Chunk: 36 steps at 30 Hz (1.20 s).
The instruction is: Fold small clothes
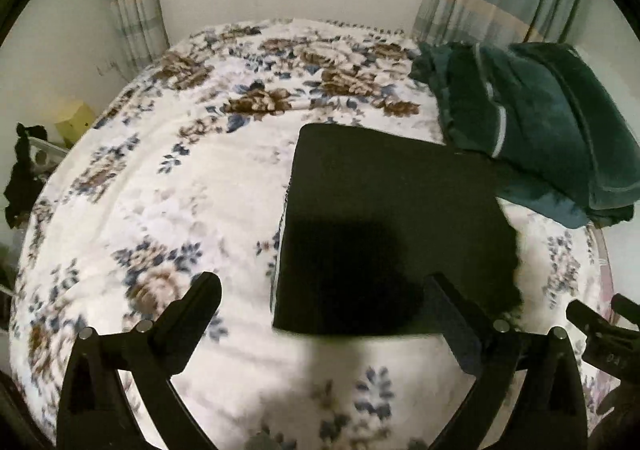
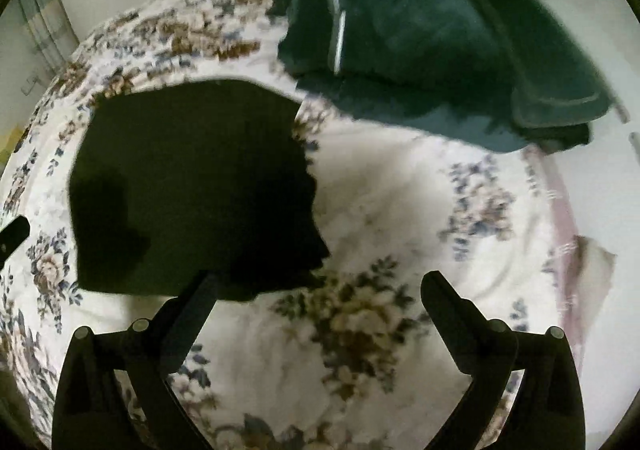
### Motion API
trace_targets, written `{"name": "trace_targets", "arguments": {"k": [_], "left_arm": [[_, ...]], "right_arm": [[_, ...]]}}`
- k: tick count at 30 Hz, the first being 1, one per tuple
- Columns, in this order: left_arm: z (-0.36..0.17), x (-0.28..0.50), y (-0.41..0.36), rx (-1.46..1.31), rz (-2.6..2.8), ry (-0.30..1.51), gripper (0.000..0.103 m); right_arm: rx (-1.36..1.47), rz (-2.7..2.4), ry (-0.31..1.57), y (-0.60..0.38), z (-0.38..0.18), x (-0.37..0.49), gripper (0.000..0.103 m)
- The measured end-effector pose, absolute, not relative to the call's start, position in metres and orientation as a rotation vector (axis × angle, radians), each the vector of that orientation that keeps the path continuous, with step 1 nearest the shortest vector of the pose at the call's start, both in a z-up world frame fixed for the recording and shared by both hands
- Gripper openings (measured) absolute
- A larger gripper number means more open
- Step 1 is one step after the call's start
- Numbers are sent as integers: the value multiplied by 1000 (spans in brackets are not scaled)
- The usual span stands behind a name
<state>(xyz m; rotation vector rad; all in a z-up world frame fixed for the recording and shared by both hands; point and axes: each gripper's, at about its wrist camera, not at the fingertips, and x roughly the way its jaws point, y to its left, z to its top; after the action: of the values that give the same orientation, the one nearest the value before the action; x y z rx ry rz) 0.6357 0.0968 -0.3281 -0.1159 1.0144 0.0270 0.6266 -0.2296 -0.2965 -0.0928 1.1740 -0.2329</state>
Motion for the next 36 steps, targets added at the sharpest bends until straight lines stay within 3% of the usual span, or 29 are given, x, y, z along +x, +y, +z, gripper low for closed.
{"name": "trace_targets", "arguments": {"k": [21,36], "left_arm": [[-97,406,64,-56,-5,790,103],[-21,306,61,-53,-17,649,103]], "right_arm": [[-82,-214,854,-196,15,346,103],[-105,-169,694,-188,122,219,103]]}}
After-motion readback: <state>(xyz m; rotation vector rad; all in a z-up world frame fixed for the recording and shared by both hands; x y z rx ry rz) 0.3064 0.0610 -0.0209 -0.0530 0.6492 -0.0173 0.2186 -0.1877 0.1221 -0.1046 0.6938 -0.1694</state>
